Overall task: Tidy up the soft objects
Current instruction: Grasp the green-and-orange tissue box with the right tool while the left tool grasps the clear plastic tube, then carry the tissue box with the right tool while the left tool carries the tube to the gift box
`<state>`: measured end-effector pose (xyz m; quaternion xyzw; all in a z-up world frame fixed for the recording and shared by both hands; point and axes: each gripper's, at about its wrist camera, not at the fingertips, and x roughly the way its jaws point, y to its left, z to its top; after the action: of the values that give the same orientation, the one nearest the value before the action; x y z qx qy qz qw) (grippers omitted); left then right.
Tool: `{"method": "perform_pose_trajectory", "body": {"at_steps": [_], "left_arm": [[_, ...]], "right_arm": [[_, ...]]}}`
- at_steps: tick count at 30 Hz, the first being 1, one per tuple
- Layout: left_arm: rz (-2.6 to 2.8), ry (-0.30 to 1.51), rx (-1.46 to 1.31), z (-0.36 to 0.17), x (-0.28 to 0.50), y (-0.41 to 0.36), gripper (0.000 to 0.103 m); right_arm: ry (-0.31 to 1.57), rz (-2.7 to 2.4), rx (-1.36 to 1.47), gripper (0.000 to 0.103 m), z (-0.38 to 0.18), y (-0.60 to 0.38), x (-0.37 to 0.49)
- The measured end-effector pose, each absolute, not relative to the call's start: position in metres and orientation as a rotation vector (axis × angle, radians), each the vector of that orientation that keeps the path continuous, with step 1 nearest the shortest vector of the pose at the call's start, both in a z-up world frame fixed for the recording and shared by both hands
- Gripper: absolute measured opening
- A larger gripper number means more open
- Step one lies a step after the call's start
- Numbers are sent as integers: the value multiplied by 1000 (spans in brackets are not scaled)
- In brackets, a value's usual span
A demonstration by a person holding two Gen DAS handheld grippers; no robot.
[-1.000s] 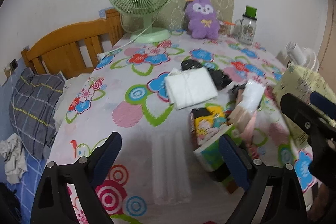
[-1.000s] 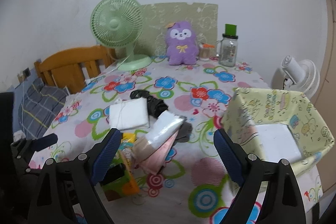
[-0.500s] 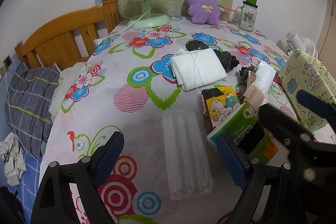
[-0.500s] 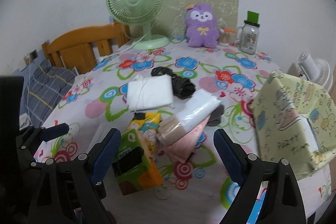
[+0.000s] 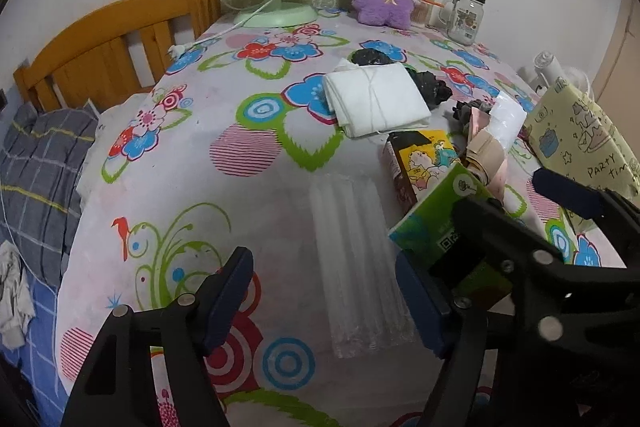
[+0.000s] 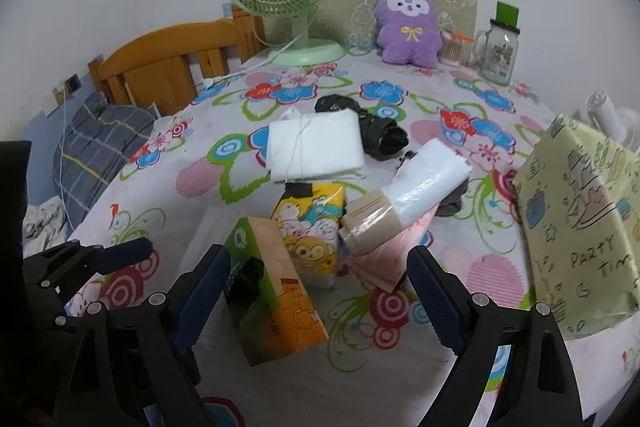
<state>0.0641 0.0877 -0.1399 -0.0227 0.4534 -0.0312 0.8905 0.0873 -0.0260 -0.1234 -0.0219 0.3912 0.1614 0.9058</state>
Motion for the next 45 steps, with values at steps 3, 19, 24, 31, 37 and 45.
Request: {"method": "perform_pose_trajectory", "body": {"at_steps": [3, 19, 24, 31, 37, 45], "left_arm": [[-95, 955, -11, -143, 66, 78, 75], [-138, 975, 40, -147, 66, 56, 27], [-138, 961, 36, -141, 62, 50, 18], [-130, 935, 45, -132, 57, 42, 17], [-132, 911, 53, -121, 54, 33, 17], [-140, 877, 68, -106, 50, 20, 17]], "right_arm": [[845, 344, -27, 92, -129, -26, 92], [957, 403, 12, 21, -147, -23, 94], [937, 379, 20, 21, -144, -32, 91], [907, 347, 20, 21, -135, -43, 85], [880, 324, 23, 21, -125, -52, 80], [835, 298, 39, 21, -108, -68, 71]]}}
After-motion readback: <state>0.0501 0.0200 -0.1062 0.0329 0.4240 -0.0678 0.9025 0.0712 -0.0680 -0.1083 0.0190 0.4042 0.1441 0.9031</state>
